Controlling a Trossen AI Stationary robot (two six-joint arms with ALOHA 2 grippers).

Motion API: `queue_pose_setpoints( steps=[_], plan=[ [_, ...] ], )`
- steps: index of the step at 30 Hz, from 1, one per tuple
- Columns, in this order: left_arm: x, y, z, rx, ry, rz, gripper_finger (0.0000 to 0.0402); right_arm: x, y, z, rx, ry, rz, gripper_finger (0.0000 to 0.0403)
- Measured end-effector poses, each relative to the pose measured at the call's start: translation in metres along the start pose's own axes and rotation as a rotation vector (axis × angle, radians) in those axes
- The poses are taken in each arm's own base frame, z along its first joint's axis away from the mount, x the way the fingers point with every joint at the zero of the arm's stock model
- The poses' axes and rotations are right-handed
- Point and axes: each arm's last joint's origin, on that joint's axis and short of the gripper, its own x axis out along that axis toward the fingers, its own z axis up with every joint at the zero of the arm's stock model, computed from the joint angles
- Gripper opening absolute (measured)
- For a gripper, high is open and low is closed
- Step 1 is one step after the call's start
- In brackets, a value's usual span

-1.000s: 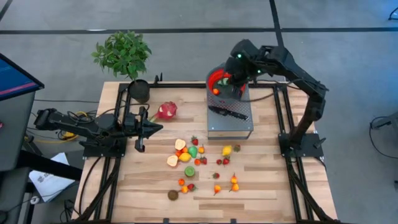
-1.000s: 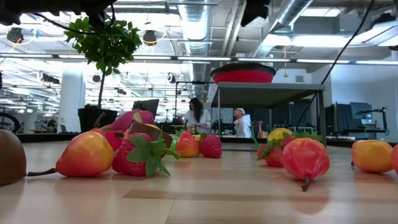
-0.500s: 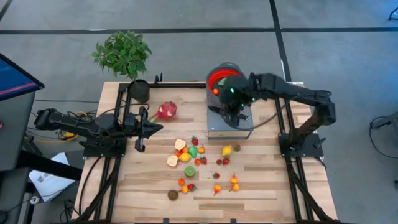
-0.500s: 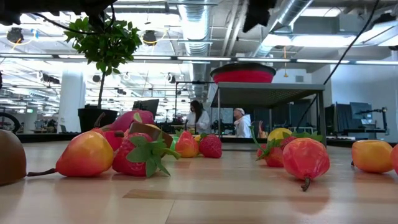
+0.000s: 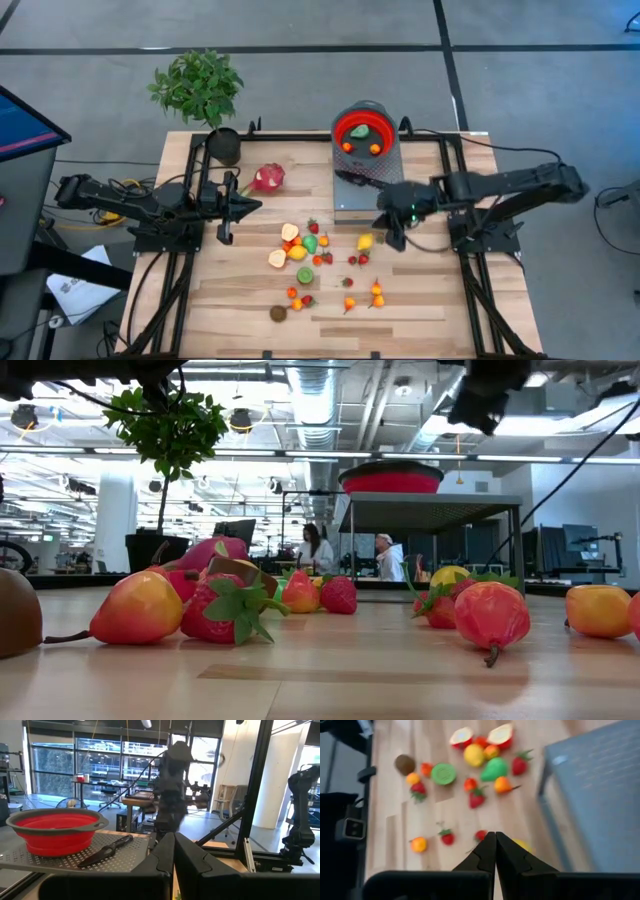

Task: Pick & Place Fruit
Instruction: Put the strawberry into the red colander on the shelf

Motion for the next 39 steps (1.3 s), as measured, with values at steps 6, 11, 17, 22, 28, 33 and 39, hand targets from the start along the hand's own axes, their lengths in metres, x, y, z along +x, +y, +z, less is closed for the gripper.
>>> queue_pose_setpoints(
  steps=[6, 11, 17, 22, 28, 33, 39],
  plan=[
    [0.000, 0.000, 0.000, 0.000, 0.000, 0.000, 0.0003, 0.036, 0.014, -0.034, -0.003, 0.037, 0.063, 0.0001],
    [0.000, 0.000, 0.000, 0.000, -0.001, 0.000, 0.0003, 0.064, 0.018, -0.051, 0.036, 0.123, 0.041, 0.0002],
    [0.000, 0.000, 0.000, 0.000, 0.000, 0.000, 0.0003, 0.100, 0.016, -0.065, 0.082, 0.234, -0.027, 0.0004],
    [0.000, 0.000, 0.000, -0.001, -0.001, 0.000, 0.0003, 0.127, 0.012, -0.077, 0.135, 0.357, -0.025, 0.0003],
    [0.000, 0.000, 0.000, 0.000, 0.000, 0.000, 0.0003, 0.136, 0.019, -0.075, 0.140, 0.344, 0.078, 0.0002],
    [0.000, 0.000, 0.000, -0.001, 0.000, 0.000, 0.0003, 0.135, 0.026, -0.075, 0.129, 0.317, 0.109, 0.0001],
    [0.000, 0.000, 0.000, -0.001, 0.000, 0.000, 0.0003, 0.133, 0.039, -0.075, 0.198, 0.281, 0.050, 0.0001]
  ],
)
